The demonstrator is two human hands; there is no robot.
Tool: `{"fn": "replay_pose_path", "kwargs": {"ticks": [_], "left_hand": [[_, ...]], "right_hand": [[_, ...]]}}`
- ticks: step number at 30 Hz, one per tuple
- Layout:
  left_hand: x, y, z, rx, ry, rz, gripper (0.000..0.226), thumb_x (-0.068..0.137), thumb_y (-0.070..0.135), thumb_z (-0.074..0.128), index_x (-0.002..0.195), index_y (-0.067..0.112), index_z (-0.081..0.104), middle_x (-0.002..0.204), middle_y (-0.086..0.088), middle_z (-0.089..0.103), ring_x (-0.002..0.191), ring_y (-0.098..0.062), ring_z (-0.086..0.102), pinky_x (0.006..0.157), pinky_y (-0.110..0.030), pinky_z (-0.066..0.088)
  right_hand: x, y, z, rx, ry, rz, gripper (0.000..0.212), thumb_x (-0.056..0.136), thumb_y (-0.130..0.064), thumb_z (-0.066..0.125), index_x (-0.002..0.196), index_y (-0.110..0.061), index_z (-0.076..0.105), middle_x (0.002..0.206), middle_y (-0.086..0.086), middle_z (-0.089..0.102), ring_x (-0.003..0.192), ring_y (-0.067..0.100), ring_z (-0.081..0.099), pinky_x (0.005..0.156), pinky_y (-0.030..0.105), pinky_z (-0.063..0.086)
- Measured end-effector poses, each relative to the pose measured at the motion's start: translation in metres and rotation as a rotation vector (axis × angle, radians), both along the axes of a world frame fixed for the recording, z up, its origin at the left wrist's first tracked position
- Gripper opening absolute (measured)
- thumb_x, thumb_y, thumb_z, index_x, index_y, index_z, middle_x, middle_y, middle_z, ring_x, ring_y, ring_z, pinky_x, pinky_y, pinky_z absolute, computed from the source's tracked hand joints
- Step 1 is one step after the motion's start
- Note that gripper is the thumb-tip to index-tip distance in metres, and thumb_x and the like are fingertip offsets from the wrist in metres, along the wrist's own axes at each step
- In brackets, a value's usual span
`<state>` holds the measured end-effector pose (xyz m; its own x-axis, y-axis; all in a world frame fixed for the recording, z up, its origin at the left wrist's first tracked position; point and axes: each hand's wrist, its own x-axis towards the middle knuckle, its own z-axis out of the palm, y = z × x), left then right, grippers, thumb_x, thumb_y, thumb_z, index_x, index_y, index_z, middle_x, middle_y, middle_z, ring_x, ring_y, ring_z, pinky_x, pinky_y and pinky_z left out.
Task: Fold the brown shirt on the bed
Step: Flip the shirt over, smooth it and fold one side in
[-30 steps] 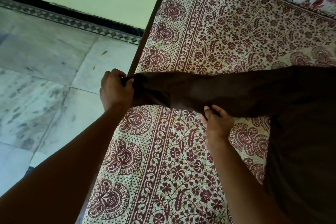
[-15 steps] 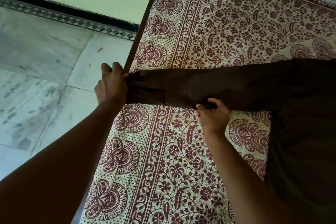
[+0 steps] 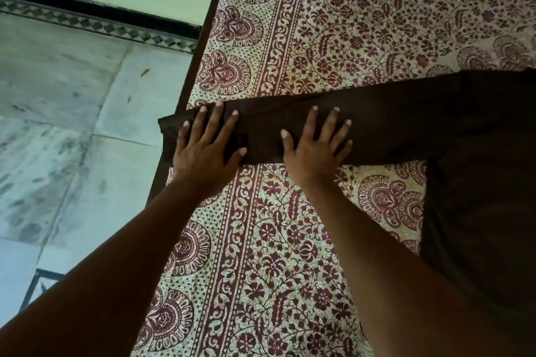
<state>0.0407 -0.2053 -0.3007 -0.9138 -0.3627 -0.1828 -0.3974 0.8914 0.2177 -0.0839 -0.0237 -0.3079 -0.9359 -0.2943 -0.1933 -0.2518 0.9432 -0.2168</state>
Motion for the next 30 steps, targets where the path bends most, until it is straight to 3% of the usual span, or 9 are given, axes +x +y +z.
{"fn": "replay_pose_path", "kwargs": {"ticks": [3,6,12,14,16,19,24,27,30], "left_hand": [[0.002,-0.003,0.003,-0.006,-0.021,0.001,0.08,0.095,0.069,0.024,0.163,0.036,-0.004,0.172,0.005,-0.011,0.16,-0.024,-0.006,0.127,-0.056,0.008],[-0.003,0.007,0.011,-0.014,-0.019,0.036,0.084,0.092,0.062,0.03,0.164,0.029,0.006,0.173,0.0,-0.006,0.16,-0.028,-0.003,0.127,-0.058,0.009],[-0.037,0.044,0.019,-0.144,0.121,-0.101,0.078,0.084,0.022,0.066,0.156,0.014,0.038,0.17,-0.012,0.021,0.158,-0.033,0.015,0.127,-0.058,0.009],[-0.055,0.063,0.016,-0.136,0.167,-0.131,0.075,0.08,0.017,0.074,0.15,0.013,0.049,0.168,-0.01,0.028,0.157,-0.03,0.021,0.126,-0.058,0.011],[-0.072,0.085,0.018,-0.089,0.223,-0.134,0.065,0.081,0.019,0.073,0.143,0.012,0.056,0.163,-0.009,0.038,0.153,-0.03,0.032,0.124,-0.057,0.021],[-0.107,0.126,0.031,0.141,0.234,-0.087,0.069,0.082,0.039,0.042,0.143,0.009,0.055,0.156,-0.012,0.047,0.146,-0.031,0.042,0.122,-0.054,0.029],[-0.171,0.187,0.03,0.121,0.143,-0.228,0.065,0.094,0.041,0.028,0.15,0.013,0.049,0.159,-0.012,0.043,0.144,-0.032,0.045,0.115,-0.049,0.036],[-0.199,0.224,0.018,0.04,0.092,-0.392,0.064,0.1,0.05,0.031,0.159,0.024,0.033,0.167,-0.009,0.029,0.149,-0.031,0.036,0.114,-0.049,0.035],[-0.21,0.236,-0.006,0.009,0.046,-0.43,0.062,0.103,0.06,0.022,0.161,0.04,0.014,0.173,0.003,0.008,0.158,-0.024,0.014,0.123,-0.053,0.023]], "right_hand": [[0.001,0.0,-0.003,0.021,0.018,0.416,0.074,0.101,-0.067,0.024,0.164,-0.033,0.006,0.173,0.009,-0.008,0.157,0.041,-0.009,0.12,0.068,0.004],[0.0,0.017,0.007,-0.057,0.079,0.694,0.063,0.104,-0.062,0.025,0.162,-0.04,0.018,0.174,0.003,0.003,0.16,0.03,0.003,0.123,0.063,0.018],[-0.041,0.065,-0.009,0.023,0.175,-0.2,0.075,0.099,-0.069,0.03,0.162,-0.027,0.026,0.169,0.024,0.01,0.154,0.051,0.009,0.117,0.07,0.022],[-0.042,0.069,-0.012,0.033,0.13,-0.193,0.078,0.098,-0.071,0.026,0.162,-0.026,0.025,0.169,0.025,0.01,0.151,0.058,0.008,0.115,0.074,0.017],[-0.033,0.076,-0.009,0.028,0.085,0.106,0.072,0.1,-0.068,0.021,0.163,-0.031,0.021,0.172,0.018,0.006,0.153,0.055,0.003,0.117,0.072,0.011],[-0.03,0.114,0.005,-0.141,0.087,0.418,0.058,0.107,-0.049,0.026,0.158,-0.024,0.039,0.17,0.011,0.021,0.156,0.04,0.019,0.12,0.063,0.028],[-0.061,0.194,0.016,-0.209,0.445,-0.161,0.049,0.104,-0.037,0.053,0.141,-0.006,0.06,0.157,0.021,0.045,0.147,0.04,0.04,0.116,0.051,0.039],[-0.082,0.227,0.006,-0.029,0.279,-0.455,0.067,0.101,-0.054,0.042,0.154,-0.012,0.043,0.167,0.021,0.024,0.155,0.044,0.019,0.119,0.059,0.03],[-0.075,0.239,-0.013,0.058,0.145,-0.355,0.077,0.1,-0.061,0.034,0.16,-0.012,0.031,0.169,0.022,0.017,0.155,0.048,0.013,0.119,0.068,0.022]]}}
